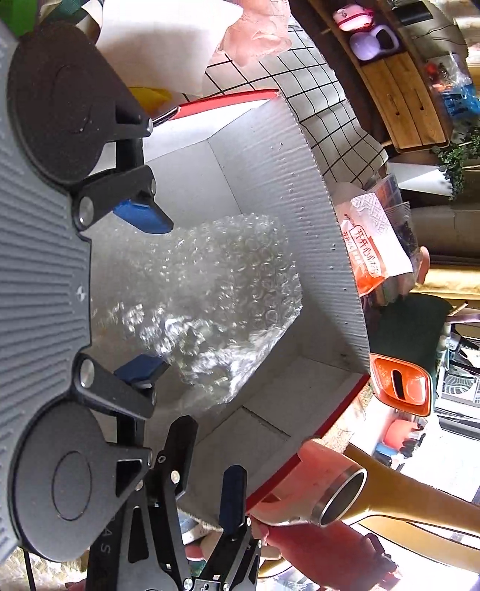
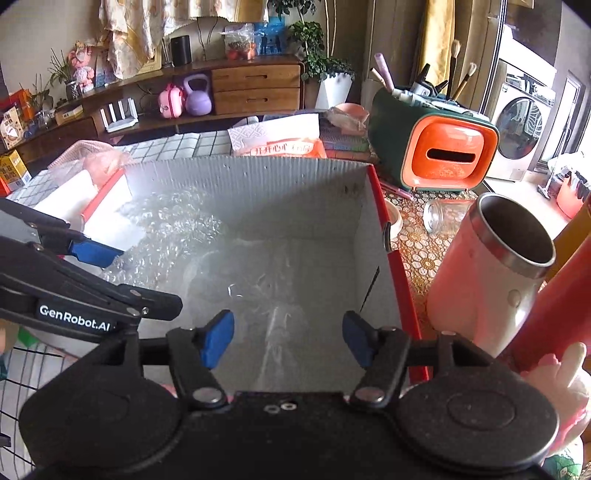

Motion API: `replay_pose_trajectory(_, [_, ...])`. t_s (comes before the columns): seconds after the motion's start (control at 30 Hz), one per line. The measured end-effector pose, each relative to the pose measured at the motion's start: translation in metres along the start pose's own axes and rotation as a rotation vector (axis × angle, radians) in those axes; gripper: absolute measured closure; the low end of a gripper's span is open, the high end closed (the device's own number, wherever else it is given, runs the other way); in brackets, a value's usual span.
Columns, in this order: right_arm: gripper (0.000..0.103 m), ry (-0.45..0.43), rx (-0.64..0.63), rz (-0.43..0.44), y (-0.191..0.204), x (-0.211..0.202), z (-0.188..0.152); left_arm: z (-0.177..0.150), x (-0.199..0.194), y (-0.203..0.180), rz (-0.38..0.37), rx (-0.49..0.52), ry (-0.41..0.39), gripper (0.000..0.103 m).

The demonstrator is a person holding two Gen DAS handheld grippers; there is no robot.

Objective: Organize soft objects
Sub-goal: 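Lower the bubble wrap into the red box and open the left tool while the right releases the bag, then withdraw both open tools from the red box back over the table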

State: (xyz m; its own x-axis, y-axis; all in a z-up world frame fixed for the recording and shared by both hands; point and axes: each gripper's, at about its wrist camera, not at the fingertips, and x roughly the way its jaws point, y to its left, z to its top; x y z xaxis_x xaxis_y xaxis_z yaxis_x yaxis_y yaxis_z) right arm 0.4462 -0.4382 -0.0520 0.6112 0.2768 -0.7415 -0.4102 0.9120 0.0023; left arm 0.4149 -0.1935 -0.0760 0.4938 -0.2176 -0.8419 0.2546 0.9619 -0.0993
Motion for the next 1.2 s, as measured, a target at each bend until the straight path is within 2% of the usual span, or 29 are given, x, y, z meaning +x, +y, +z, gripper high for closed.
replay_pose_trajectory(0.2, [0.027,-0.051,0.010,0.010,0.001,-0.029,-0.004,-0.003,-0.024,0.000,-0.033,-0.008,-0.045,0.028])
replay_pose_trajectory(0.53, [0.016,-0.139,0.035,0.051,0.008,-0.074,-0.006,-0.015,-0.080,0.007,-0.058,-0.035,-0.149,0.028])
replay_pose_trajectory(0.63, [0.011,-0.160,0.042,0.068,0.014,-0.085,-0.009,-0.025,-0.098,0.009,-0.064,-0.028,-0.174,0.028])
replay_pose_trajectory(0.9, [0.006,-0.211,0.054,0.130,0.039,-0.112,-0.018,-0.061,-0.147,0.025,-0.058,-0.035,-0.239,0.028])
replay_pose_trajectory(1.0, [0.003,-0.225,0.052,0.149,0.049,-0.119,-0.020,-0.075,-0.163,0.033,-0.050,-0.037,-0.261,0.018])
replay_pose_trajectory(1.2, [0.002,-0.249,0.041,0.192,0.076,-0.130,-0.025,-0.106,-0.195,0.053,-0.032,-0.057,-0.310,0.017])
